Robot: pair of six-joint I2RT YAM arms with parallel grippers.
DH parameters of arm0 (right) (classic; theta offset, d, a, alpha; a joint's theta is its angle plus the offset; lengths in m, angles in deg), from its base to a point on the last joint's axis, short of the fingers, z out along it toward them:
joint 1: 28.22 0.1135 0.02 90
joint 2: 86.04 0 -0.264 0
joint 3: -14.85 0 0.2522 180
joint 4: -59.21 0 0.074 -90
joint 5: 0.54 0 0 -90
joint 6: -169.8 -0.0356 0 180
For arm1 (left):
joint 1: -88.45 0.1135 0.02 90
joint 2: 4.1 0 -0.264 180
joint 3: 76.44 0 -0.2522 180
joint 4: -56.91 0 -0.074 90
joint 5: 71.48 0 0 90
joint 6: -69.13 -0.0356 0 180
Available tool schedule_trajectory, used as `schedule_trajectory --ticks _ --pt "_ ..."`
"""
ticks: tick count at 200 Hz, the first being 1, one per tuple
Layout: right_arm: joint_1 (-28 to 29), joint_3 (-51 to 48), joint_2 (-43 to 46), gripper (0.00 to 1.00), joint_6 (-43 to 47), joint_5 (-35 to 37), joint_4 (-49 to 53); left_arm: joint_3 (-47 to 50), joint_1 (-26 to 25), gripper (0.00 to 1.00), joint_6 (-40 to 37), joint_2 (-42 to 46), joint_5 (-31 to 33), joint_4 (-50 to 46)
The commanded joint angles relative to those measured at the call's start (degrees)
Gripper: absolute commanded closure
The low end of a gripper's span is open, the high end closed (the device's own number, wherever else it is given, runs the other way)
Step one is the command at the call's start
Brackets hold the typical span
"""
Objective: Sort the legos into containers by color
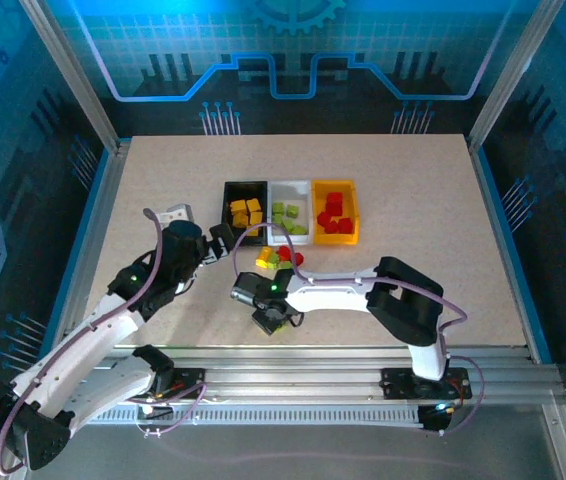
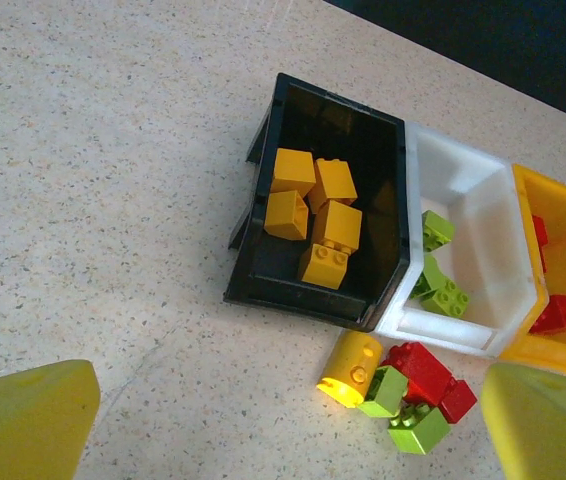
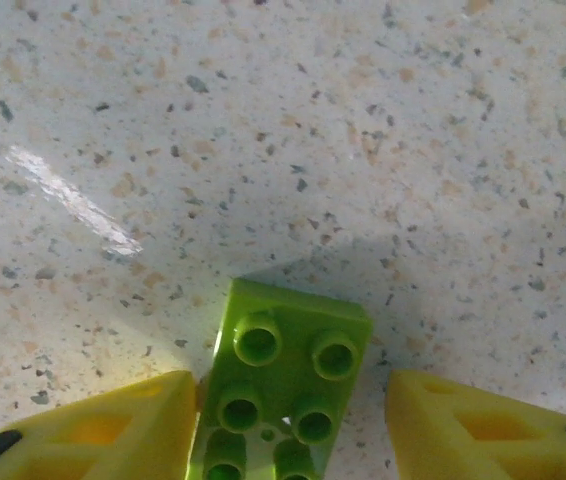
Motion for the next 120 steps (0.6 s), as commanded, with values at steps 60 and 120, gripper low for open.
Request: schedule_trajectory --ticks 60,120 --pt "-4.96 -6.72 5.36 0.71 -1.38 2.75 -2.34 0.56 0.70 0.01 1.14 -0.86 0.06 0.38" --pt "-13.22 -8.74 19.85 0.72 0.43 4.48 -4.44 3.41 0.73 0.01 2.49 -1.39 -2.40 2.96"
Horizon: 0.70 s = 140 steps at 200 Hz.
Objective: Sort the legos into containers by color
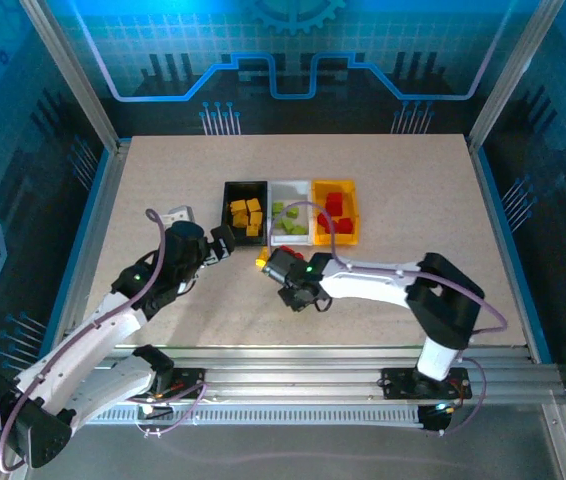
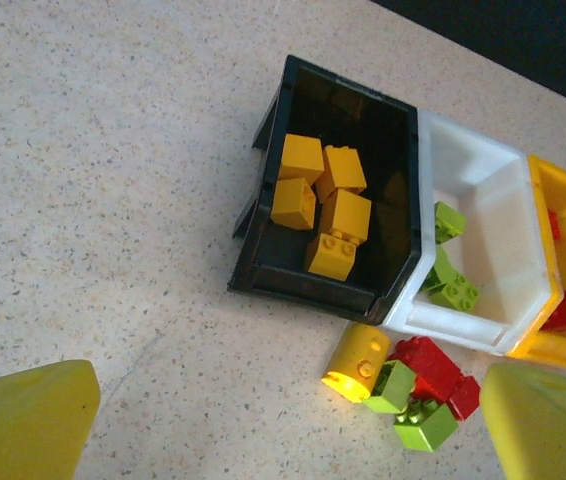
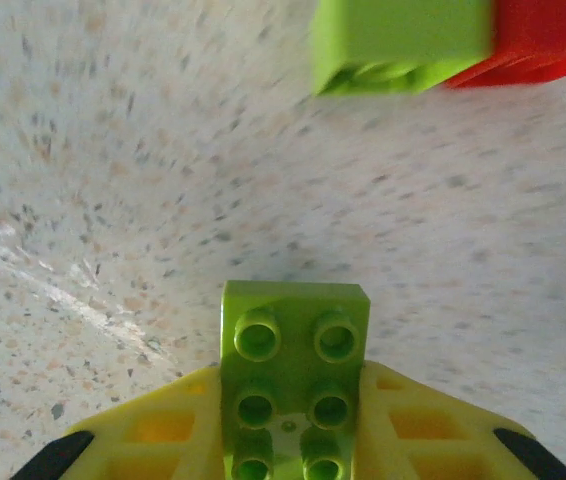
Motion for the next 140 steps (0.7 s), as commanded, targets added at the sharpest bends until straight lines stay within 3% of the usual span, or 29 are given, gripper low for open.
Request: schedule_trajectory --ticks 1,31,68,105,140 --pt "-3.65 1.41 6.51 0.72 1.07 1.89 -1.47 1.94 0.45 0.01 1.21 -0.54 -1.73 2.10" --pt "-10.67 9.68 4.63 0.72 3.03 -0.05 -3.16 4.23 0.48 0.01 1.13 -1.99 -5.50 4.65" --pt "-17.09 26.40 -10.23 0.70 3.77 -0.80 -1.62 5.05 0.39 0.01 0.72 -6.48 -10.41 5.97" --pt "-19.91 41.97 -23.43 0.68 2.49 1.48 4.21 5.67 0.08 0.01 1.19 -11.63 -15.21 8.42" --pt "-20.78 48.07 -27.29 0.58 1.60 2.13 6.50 5.01 -0.09 0.01 1.33 -15.76 -18.21 9.70"
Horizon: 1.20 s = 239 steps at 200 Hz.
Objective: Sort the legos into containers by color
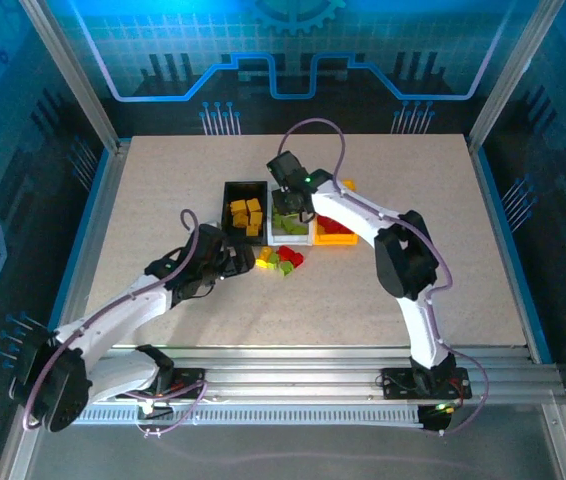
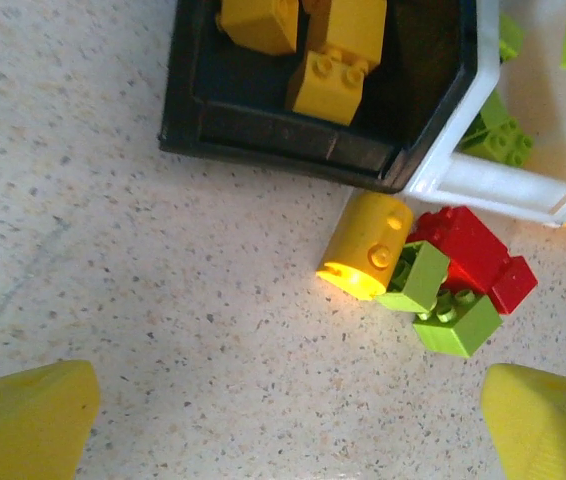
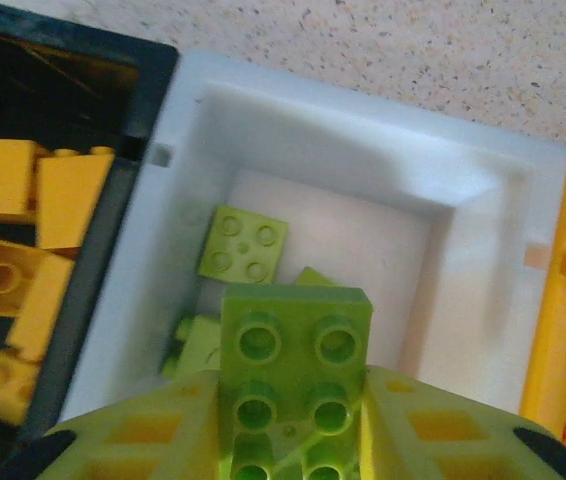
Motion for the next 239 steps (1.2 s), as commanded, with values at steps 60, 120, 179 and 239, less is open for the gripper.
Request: schedule_trajectory --ticks 60,120,179,239 --pt "-0.21 -1.08 7.85 0.29 -2.08 -0.60 0.00 -0.11 -0.25 0.01 0.29 -2.25 -5.43 3.65" --pt "3.49 -25.74 25.88 0.28 -5.88 -2.48 -10.75 -4.50 -6.24 0.15 -2.02 -10.72 -3.66 7.46" --pt "3.68 -39.66 37.69 0.28 -8.53 -1.93 -13.13 -10.60 -6.67 0.35 0.50 -23.19 5.74 11.92" --pt "3.11 -43.02 42.71 0.28 -8.90 -1.73 -13.77 -12.76 -3.85 0.37 -0.45 -29.77 5.78 13.18"
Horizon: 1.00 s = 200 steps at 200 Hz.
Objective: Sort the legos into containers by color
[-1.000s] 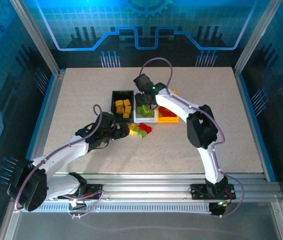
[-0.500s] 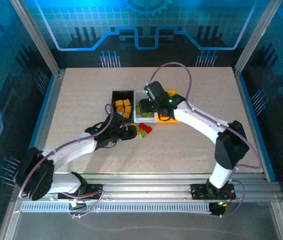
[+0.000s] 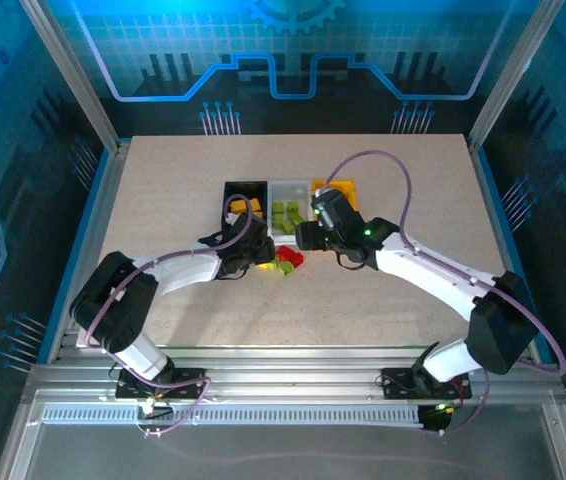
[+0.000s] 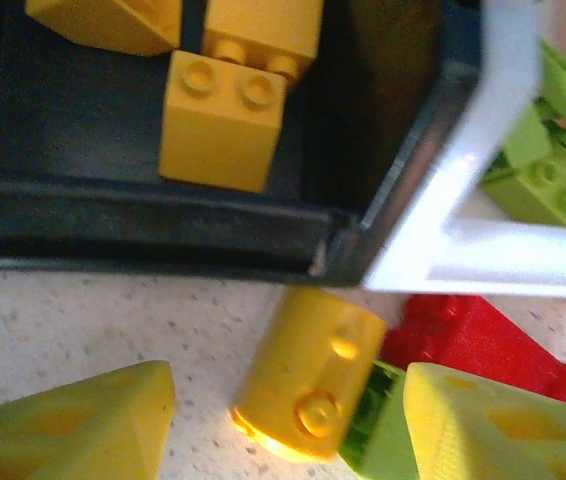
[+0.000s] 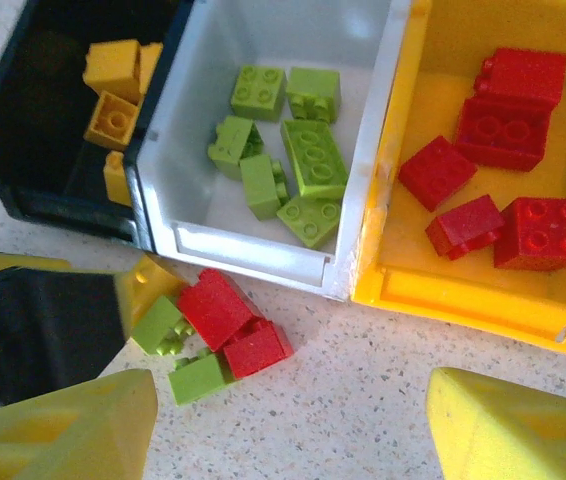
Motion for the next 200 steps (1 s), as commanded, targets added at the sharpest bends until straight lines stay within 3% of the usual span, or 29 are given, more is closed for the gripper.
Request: schedule_trajectory --ticks 1,55,108,156,171,200 --pt "-0.65 -0.93 1.83 0.28 -1.24 0.75 -1.99 -1.84 0.22 0.37 -0.39 -2.29 1.75 1.31" --pt "-1.10 -1.12 3.43 0.27 -0.88 0.82 -1.71 0.53 0.23 0.45 0.01 -3.49 2.12 -0.83" --pt "-1.60 -1.91 4.69 0.27 -0.98 0.31 -2.21 13.30 0.29 0.50 2.03 9.95 4.90 -7.28" --pt "-1.92 -0.95 4.23 0.27 -0.80 -0.22 -2.48 12.36 -1.63 0.29 -0.42 18.95 2.71 -9.29" --pt "-1.90 -0.86 4.16 0.27 -0.85 -0.23 -2.39 10.01 -2.03 0.24 -1.75 18.09 4.24 -11.16" --pt "-1.97 -1.68 4.40 0.27 -1.14 -0.49 -2.64 7.58 -1.72 0.24 -3.04 12.30 6.10 -14.03"
